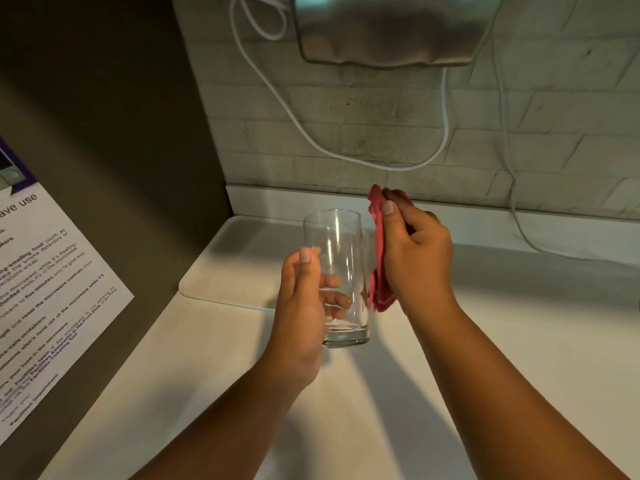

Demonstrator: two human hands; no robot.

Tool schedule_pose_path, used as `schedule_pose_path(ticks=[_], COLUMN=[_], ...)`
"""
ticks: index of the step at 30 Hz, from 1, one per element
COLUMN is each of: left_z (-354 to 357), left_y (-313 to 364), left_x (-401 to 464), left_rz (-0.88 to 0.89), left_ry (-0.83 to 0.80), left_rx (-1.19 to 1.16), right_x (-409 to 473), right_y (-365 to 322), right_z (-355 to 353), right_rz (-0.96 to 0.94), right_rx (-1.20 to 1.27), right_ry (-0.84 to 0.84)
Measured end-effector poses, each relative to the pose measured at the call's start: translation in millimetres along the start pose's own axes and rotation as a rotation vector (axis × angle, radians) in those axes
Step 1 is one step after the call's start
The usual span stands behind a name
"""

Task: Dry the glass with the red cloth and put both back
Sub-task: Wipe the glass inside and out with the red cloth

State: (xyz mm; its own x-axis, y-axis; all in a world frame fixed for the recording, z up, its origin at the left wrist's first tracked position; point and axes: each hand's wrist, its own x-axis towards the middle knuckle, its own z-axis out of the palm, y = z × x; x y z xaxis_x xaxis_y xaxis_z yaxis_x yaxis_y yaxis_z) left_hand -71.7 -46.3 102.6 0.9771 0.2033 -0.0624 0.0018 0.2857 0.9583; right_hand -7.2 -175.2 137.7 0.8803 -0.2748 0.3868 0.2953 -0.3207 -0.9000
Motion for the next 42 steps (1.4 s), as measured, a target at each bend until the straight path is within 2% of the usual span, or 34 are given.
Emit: schedule_pose_path(ticks=[4,8,15,20,25,36,39,42], left_z=[-4,-8,-16,-21,-21,-28,-24,-15], left_y=[3,9,9,-4,-9,-2,1,2], left_x=[3,7,14,14,14,18,14,9], left_rz=[-0.027,-0.134,-0.308,-0.375,-0.379,-0.203,-0.181,-0.210], left_ry=[-0.002,-0.058,-0.342,-0.465,-0.473,-0.204,-0.117,-0.099], left_rx=[-0.042,-0.129,-0.629,-0.820,-0.764,-0.397,-0.336,-0.309], right_x=[-6,-15,-29,-34,-36,-48,-56,-67], right_y=[6,6,3,1,-1,-22,-28,-34], right_z=[-15,-23,-31,-34,-35,-42,-41,-36], right_rz=[-0.022,-0.037,-0.034,-0.037,-0.055,-0.151,-0.214,-0.345], right_rx=[0.036,0.048,0.035,0.062,0.048,0.098,0.083,-0.002], right_ry=[0.023,-0.003,-0.027,-0.035,-0.043,-0.026,-0.026,-0.014])
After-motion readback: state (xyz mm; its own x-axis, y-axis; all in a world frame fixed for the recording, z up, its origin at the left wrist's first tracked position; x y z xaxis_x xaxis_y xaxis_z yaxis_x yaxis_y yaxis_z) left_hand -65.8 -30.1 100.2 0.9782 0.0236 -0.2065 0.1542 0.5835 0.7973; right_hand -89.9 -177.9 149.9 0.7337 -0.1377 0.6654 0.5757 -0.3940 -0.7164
